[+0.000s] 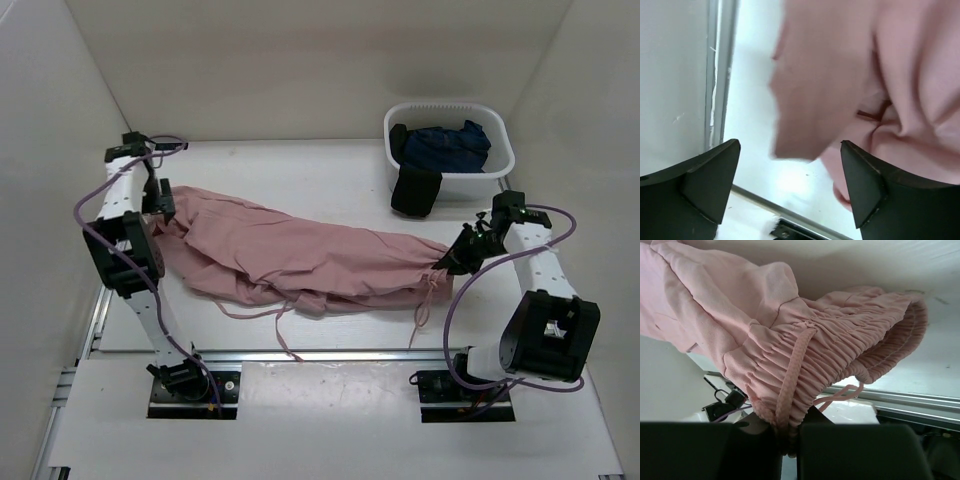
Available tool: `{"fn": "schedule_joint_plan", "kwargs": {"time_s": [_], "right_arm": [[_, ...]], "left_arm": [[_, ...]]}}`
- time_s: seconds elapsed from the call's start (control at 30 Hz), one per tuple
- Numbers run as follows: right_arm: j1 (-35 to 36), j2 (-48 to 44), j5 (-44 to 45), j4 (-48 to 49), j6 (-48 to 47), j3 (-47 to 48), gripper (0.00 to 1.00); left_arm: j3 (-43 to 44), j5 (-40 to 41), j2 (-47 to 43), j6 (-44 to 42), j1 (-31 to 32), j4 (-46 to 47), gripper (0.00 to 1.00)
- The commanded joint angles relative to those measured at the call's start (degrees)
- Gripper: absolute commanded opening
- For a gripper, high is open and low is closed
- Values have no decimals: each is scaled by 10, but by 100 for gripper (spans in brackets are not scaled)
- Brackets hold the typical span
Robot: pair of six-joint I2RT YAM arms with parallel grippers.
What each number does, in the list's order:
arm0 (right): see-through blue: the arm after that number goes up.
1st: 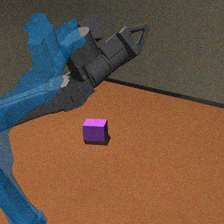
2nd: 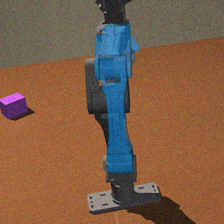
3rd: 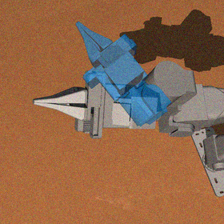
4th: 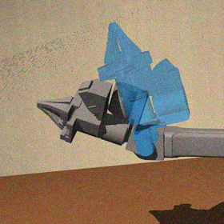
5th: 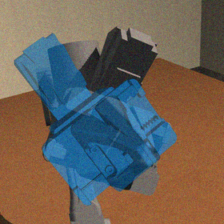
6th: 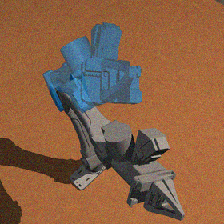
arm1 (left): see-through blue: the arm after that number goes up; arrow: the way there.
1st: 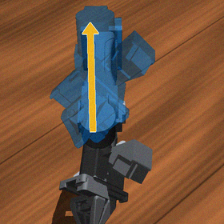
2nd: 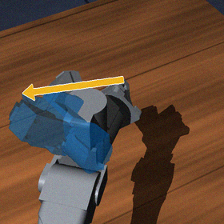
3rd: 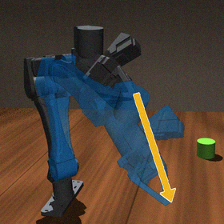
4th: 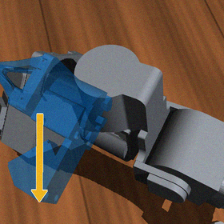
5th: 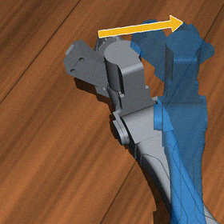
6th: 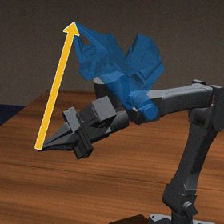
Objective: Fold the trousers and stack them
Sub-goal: Flatten the trousers out
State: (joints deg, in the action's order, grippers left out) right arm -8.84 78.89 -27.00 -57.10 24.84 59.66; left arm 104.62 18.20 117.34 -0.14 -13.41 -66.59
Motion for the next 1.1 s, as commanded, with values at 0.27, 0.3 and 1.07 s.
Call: {"fn": "schedule_joint_plan", "kwargs": {"time_s": [0.27, 0.3, 1.07], "right_arm": [[-57, -1, 48, -22, -66, -4, 0], [-57, -1, 42, -17, -66, -9, 0], [-74, 106, -35, 33, -15, 244, 0]], "left_arm": [[42, -191, 26, 1, -76, -19, 91], [49, -199, 34, 1, -76, -31, 91], [226, -47, 82, 1, -52, 10, 14]]}}
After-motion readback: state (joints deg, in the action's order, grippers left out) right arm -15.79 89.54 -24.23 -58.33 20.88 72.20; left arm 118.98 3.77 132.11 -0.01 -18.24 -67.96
